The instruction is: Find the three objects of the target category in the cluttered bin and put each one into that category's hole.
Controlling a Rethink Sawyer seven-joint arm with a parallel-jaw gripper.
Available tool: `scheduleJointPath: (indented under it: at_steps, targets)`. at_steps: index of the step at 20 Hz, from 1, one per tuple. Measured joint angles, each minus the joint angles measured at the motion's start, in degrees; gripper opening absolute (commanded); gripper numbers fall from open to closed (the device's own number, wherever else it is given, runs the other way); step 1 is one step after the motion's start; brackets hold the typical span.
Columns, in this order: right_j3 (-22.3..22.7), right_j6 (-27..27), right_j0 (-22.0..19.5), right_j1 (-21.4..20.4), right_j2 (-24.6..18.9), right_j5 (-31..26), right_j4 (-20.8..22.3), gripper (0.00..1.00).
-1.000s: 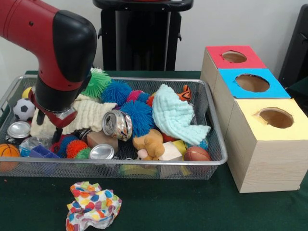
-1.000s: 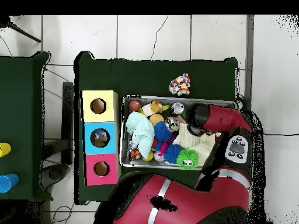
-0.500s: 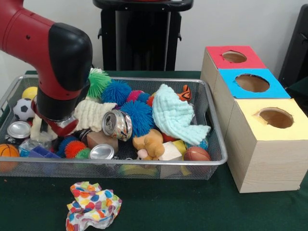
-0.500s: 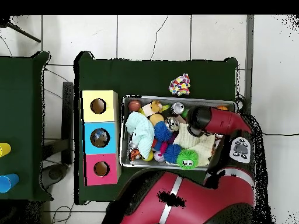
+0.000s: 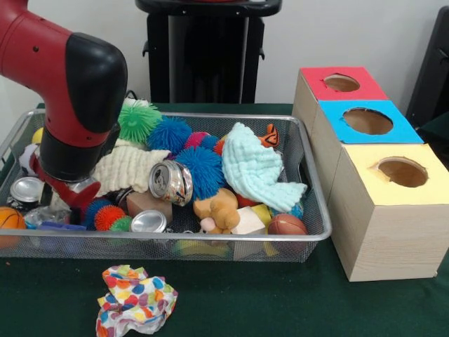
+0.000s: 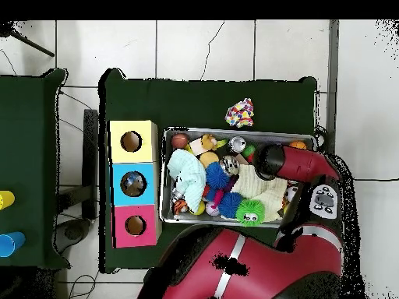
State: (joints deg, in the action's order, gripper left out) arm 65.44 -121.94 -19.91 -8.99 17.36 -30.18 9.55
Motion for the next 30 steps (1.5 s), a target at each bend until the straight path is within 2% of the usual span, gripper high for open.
scheduleJointPath:
  at_steps: [2,10,20,21,30]
  targets:
    - [0.09,0.00,-0.03,0.06,0.15,2.71,0.36,1.00]
    - [2.37,-0.01,-1.56,-1.11,-1.32,6.43,0.74,1.00]
    - [4.15,0.01,-6.76,-3.16,-7.11,6.30,0.78,1.00]
    - [4.13,0.01,-7.72,-3.42,-8.36,5.40,0.79,0.00]
    - [3.47,0.01,-10.03,-3.85,-11.45,2.40,1.60,0.00]
